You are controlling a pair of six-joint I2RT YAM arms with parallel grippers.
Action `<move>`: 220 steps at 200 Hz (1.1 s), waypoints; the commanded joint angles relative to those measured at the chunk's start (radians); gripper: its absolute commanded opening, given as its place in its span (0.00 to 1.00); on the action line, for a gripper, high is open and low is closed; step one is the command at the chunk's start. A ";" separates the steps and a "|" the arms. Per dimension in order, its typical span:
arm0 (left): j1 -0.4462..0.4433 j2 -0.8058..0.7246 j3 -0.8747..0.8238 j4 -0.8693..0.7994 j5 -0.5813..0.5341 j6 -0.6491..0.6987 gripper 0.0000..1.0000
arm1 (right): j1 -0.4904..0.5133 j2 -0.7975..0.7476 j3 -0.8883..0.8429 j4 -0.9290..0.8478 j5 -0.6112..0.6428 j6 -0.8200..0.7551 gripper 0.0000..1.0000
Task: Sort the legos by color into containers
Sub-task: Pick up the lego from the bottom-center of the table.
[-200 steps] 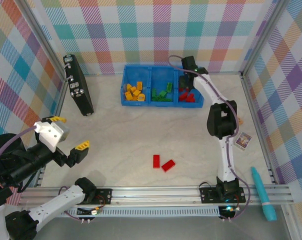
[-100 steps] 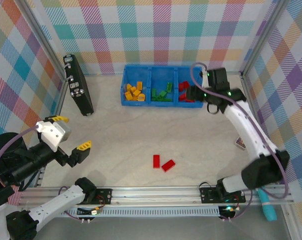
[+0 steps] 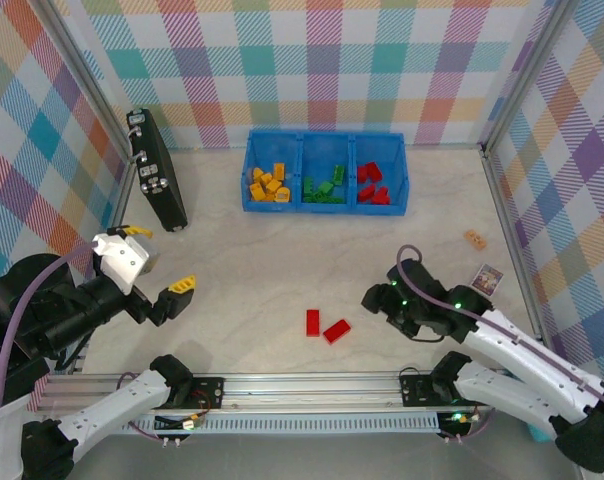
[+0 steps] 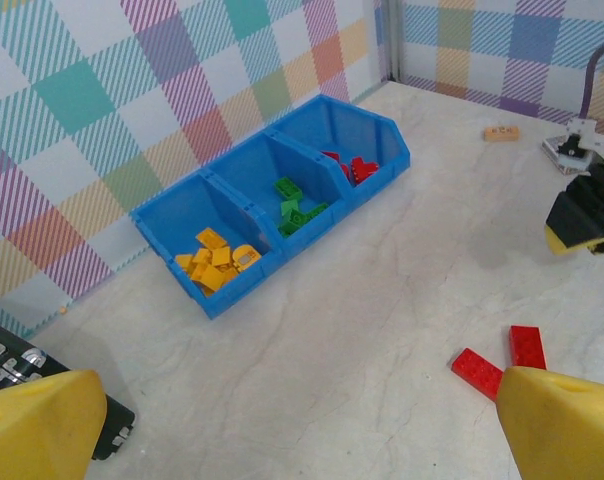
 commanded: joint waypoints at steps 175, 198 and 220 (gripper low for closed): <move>-0.090 -0.083 -0.057 0.024 -0.170 0.061 1.00 | 0.317 0.560 0.090 0.281 0.133 0.500 0.79; -0.095 -0.087 -0.059 0.021 -0.176 0.065 1.00 | 0.317 0.589 0.085 0.285 0.131 0.505 0.78; -0.100 -0.089 -0.061 0.017 -0.182 0.068 1.00 | 0.313 0.623 0.078 0.308 0.120 0.491 0.70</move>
